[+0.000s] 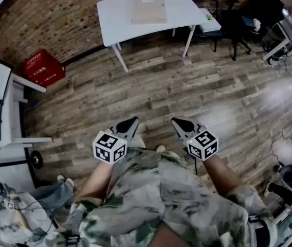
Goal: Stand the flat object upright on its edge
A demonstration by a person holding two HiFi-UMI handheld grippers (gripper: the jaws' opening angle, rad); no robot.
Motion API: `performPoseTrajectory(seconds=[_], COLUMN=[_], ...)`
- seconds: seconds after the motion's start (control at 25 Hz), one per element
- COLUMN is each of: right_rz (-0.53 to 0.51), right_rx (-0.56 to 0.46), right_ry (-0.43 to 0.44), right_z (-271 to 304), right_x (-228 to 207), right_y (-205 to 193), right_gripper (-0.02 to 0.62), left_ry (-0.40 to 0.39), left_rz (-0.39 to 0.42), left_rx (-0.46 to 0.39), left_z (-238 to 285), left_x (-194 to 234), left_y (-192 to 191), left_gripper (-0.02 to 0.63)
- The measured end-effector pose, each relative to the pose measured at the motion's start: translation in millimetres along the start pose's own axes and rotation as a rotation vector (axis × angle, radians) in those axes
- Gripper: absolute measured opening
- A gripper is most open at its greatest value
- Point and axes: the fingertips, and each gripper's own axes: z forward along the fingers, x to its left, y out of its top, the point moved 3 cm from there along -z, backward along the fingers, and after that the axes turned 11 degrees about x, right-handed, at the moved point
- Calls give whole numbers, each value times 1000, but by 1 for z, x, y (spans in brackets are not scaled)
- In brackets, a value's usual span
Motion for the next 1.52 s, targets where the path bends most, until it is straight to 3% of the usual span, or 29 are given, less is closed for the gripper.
performPoseTrajectory(seconds=[0.24, 0.52, 0.76, 0.92, 1.2, 1.52], right_rz=[58, 129, 132, 136, 121, 140], right_rx=[-29, -38, -15, 6, 13, 26], right_ry=[-17, -85, -150, -179, -207, -228], right_z=[8, 40, 81, 115, 174, 194], right_x=[-34, -92, -140, -167, -202, -235], right_y=[6, 40, 106, 146, 208, 238], right_gripper=[20, 36, 77, 87, 100, 124], left_ry=[-17, -52, -96, -116, -140, -146], left_rz=[-14, 33, 53, 60, 39, 14], left_rx=[18, 19, 3, -8, 6, -14], left_z=[22, 75, 105, 116, 134, 152], left_x=[19, 74, 148, 199, 281, 316], left_y=[13, 62, 134, 174, 204, 231], left_gripper=[25, 28, 35, 77, 81, 87])
